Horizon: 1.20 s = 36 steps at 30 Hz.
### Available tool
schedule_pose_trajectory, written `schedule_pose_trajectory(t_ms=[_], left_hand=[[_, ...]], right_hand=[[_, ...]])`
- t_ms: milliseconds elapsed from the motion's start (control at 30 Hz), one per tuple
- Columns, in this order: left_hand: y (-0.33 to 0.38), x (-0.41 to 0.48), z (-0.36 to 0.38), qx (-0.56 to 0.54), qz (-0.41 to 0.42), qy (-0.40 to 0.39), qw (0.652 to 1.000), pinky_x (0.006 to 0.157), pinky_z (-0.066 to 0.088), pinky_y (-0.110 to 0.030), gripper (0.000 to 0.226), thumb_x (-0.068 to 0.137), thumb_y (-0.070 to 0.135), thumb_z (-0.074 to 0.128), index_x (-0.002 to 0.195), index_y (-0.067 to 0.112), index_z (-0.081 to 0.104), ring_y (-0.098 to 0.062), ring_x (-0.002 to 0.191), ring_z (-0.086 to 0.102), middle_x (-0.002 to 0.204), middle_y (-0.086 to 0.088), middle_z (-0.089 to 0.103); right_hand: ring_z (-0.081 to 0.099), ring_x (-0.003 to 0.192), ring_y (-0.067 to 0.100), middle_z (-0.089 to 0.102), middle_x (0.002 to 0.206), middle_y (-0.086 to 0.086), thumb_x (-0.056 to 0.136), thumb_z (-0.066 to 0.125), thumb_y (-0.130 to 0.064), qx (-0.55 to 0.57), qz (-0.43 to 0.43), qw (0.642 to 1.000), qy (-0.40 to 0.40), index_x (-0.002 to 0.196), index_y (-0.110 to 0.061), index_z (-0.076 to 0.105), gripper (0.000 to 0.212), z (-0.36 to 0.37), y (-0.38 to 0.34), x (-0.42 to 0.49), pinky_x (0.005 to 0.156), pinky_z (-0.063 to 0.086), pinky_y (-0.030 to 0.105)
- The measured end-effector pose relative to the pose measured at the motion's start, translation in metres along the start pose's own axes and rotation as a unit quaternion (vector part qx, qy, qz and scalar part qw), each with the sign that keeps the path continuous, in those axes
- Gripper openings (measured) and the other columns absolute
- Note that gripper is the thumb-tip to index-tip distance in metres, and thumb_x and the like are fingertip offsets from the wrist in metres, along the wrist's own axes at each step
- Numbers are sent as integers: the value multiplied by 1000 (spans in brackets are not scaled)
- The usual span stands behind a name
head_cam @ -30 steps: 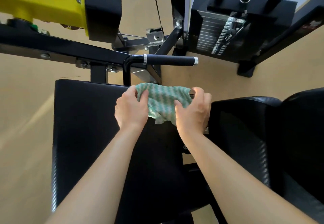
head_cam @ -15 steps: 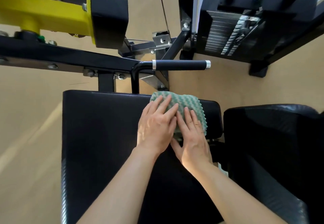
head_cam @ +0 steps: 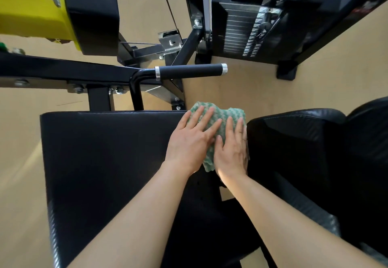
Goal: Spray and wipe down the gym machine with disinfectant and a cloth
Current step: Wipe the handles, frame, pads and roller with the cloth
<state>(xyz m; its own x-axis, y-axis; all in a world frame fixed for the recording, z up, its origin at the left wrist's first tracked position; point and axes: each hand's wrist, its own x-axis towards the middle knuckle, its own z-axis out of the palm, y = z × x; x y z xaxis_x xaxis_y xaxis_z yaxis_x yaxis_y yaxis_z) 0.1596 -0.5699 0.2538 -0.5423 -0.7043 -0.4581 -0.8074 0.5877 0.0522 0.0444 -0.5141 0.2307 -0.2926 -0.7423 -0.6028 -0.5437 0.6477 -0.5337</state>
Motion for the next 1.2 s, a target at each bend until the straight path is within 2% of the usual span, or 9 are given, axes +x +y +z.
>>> schedule_pose_trajectory(t_ms=[200,300,367,467,600,800,900,1033,1200], left_hand=[[-1,-18,-1,-11,-121,14,993,129,-10,-46,68,111,41,33,163,29,-10,-24,158,-18,170,-4,-17],[-9,-36,1,-27,-183,51,981,129,-7,-46,66,109,38,30,164,27,-5,-23,157,-16,171,-5,-13],[-12,-40,2,-39,-197,75,977,130,-3,-47,65,108,35,33,164,25,2,-23,157,-13,171,-6,-6],[-9,-33,0,-34,-180,42,982,130,-6,-46,70,109,37,37,164,23,-4,-28,157,-17,171,-9,-11],[-5,-13,-8,27,-98,-35,994,129,-10,-50,78,109,42,39,163,27,-16,-34,156,-23,170,-10,-21],[5,-2,-2,61,3,-56,997,128,-6,-55,78,108,45,40,163,31,-13,-33,156,-22,170,-7,-23],[4,-12,0,57,-38,-31,997,127,-12,-54,68,111,46,27,164,30,-11,-28,158,-21,171,-5,-21],[-3,-33,2,40,-146,-34,988,124,-18,-57,72,110,47,24,159,28,-26,-26,150,-36,166,-4,-33],[-29,-67,1,15,-274,-14,962,124,-16,-60,71,108,49,13,154,28,-37,-27,151,-37,162,-3,-43]], right_hand=[[-27,154,22,-24,168,-3,110,24,-43,-131,-106,985,-39,160,-39,-12,61,2,-10,13,127,-14,45],[-23,156,28,-19,170,-3,109,24,-45,-175,-204,962,-48,159,-41,-14,63,9,-21,9,128,-10,51],[-24,156,28,-20,170,-4,109,24,-47,-190,-226,953,-59,159,-42,-15,64,10,-23,10,128,-10,51],[-33,152,24,-33,166,-1,107,20,-54,-204,-199,955,-81,155,-39,-27,68,5,-16,10,126,-17,44],[-39,148,25,-43,160,8,107,20,-56,-174,-100,977,-78,151,-31,-37,76,4,-1,0,124,-19,42],[-20,157,26,-30,167,9,108,18,-51,-91,26,993,-63,159,-26,-24,71,6,8,-15,127,5,49],[-24,156,28,-32,166,12,109,16,-50,-117,3,992,-52,159,-26,-23,69,9,5,-9,128,-1,49],[-38,149,28,-42,161,8,108,14,-52,-194,-93,973,-77,154,-33,-32,68,7,-8,2,125,-17,49],[-38,149,32,-41,162,2,107,16,-55,-258,-212,934,-123,154,-37,-32,69,19,-51,5,125,-18,53]])
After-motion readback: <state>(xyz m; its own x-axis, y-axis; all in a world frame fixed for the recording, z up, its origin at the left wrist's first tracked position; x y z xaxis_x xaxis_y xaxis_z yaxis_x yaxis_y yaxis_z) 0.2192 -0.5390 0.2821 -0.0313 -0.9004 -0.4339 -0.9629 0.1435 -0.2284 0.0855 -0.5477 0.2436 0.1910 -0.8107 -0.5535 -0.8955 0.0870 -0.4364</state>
